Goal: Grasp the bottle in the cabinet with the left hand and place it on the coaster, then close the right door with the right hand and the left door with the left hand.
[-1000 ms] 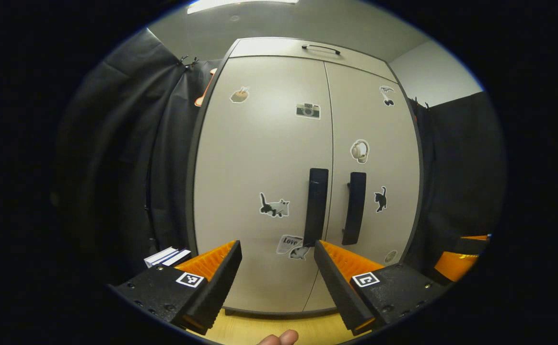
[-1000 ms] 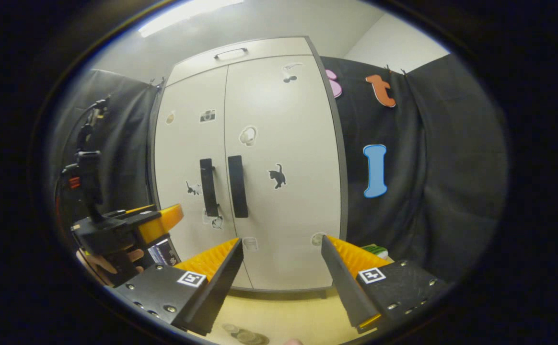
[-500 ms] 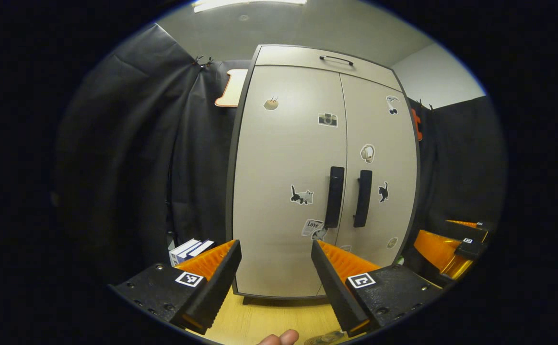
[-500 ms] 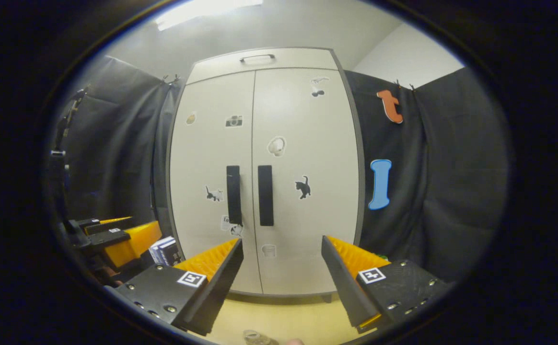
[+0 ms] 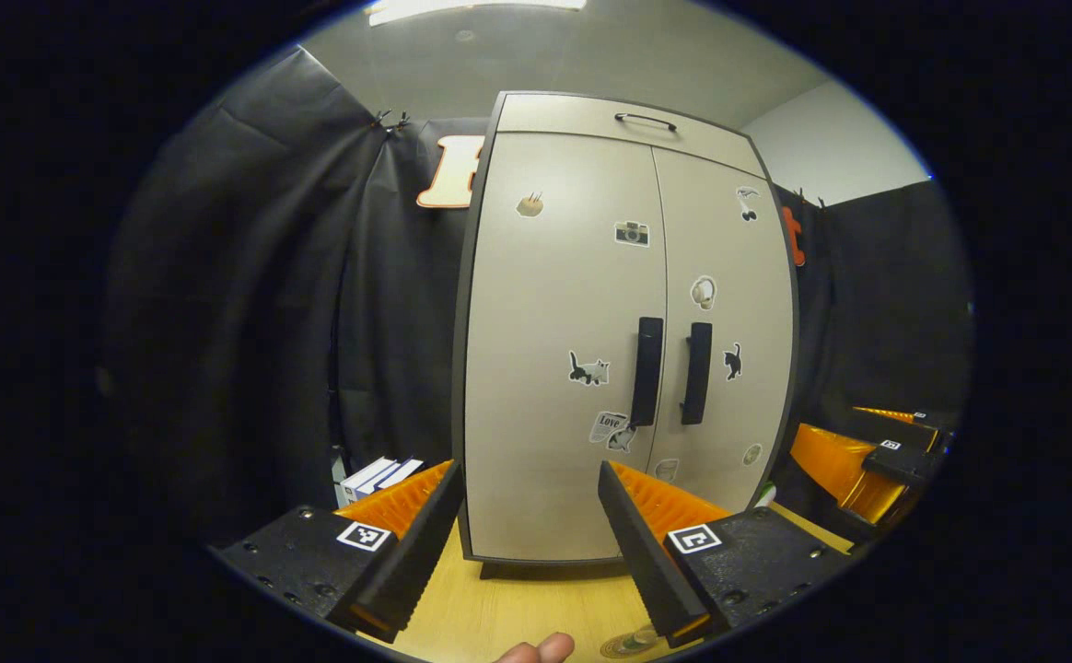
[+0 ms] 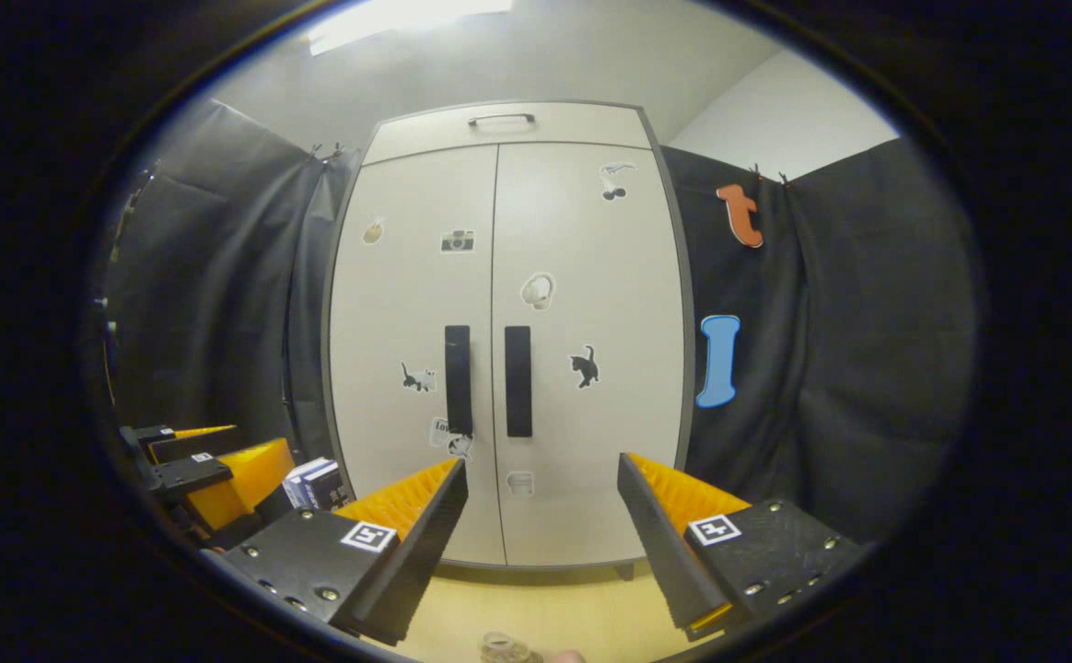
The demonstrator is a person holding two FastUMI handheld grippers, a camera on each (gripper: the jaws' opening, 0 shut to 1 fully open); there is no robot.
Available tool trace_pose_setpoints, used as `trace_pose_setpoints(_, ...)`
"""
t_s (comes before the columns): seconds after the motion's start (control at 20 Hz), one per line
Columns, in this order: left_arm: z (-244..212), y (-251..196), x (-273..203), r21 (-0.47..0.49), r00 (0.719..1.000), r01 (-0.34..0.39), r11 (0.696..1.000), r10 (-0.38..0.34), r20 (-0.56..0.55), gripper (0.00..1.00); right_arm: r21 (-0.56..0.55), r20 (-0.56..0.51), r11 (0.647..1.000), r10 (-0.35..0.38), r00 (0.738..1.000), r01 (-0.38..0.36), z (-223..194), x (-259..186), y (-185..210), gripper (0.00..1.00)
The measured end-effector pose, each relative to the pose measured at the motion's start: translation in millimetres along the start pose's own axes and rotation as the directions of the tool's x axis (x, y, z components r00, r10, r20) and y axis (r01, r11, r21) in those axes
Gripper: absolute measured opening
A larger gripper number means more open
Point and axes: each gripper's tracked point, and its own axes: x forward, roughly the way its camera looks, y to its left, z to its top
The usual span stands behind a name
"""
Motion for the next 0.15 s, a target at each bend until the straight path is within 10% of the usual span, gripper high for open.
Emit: trace_pose_setpoints(0.15,11.4,0.1,-5.4,0.018,0.999,-0.007,1.0,0.006,0.042,0.94,-0.005,0.002,1.0,-0.006,1.0,0.006,0.7,-3.2,-0.4,0.99)
